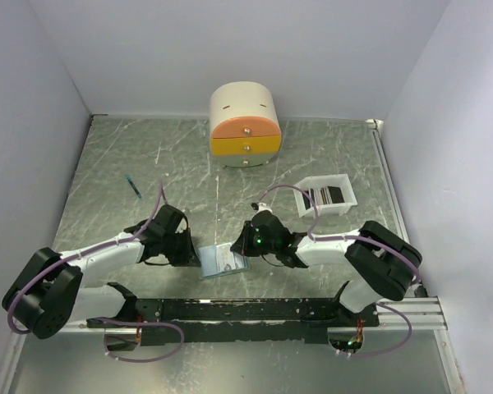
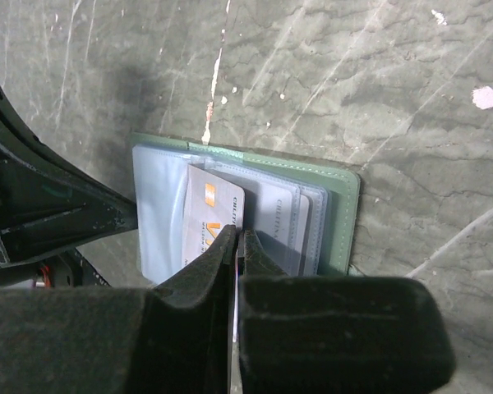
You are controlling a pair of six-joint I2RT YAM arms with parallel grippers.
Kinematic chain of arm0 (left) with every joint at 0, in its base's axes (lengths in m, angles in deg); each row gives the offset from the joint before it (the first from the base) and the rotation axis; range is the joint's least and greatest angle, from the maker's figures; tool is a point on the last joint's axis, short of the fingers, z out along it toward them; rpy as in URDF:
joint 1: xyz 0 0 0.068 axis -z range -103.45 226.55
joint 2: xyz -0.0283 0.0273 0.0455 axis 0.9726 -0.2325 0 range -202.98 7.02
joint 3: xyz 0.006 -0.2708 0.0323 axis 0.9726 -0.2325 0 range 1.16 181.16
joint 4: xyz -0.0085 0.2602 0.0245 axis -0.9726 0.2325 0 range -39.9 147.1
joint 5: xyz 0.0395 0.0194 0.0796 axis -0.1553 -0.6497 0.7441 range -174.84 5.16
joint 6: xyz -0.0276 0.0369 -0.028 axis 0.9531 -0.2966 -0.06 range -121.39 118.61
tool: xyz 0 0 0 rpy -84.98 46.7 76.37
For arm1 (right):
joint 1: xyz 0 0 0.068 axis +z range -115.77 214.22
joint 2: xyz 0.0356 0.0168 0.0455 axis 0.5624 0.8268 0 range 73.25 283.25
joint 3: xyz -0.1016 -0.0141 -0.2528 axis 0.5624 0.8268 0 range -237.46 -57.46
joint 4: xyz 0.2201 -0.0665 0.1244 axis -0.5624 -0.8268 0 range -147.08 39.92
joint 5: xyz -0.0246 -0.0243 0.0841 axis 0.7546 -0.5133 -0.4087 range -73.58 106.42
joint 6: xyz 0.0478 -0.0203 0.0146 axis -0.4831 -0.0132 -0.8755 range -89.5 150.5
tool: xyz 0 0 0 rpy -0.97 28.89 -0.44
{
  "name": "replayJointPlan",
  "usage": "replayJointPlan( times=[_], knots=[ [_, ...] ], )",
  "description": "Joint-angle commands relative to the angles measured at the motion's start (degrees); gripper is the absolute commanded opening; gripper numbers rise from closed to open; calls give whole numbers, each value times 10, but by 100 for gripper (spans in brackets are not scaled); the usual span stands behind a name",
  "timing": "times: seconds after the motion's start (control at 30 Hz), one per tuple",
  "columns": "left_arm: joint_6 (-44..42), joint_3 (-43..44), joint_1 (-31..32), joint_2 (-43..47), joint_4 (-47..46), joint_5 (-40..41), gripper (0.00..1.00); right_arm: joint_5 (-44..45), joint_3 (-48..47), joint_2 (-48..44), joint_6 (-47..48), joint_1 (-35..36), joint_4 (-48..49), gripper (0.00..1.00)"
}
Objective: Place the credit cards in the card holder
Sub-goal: Insert the credit card into the card holder.
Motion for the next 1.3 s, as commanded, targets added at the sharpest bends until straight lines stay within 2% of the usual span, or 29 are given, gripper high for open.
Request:
replayJointPlan(
  times=[0.0, 0.33, 0.73, 1.13, 1.27],
  knots=[
    [-6, -4, -2, -17, -8, 25, 9, 0, -5, 7, 10, 8, 2, 0],
    [-7, -5, -2, -19, -7, 26, 9, 37, -6, -9, 38, 5, -20, 0],
    [-6, -3, -2, -23, -9, 25, 9, 1, -53, 29, 169, -9, -51, 0],
    [-7, -2, -3, -28, -9, 26, 9, -39, -57, 32, 194, -9, -67, 0],
    [-6, -2, -2, -28, -11, 26, 9, -27, -51, 21, 171, -9, -72, 0]
  ],
)
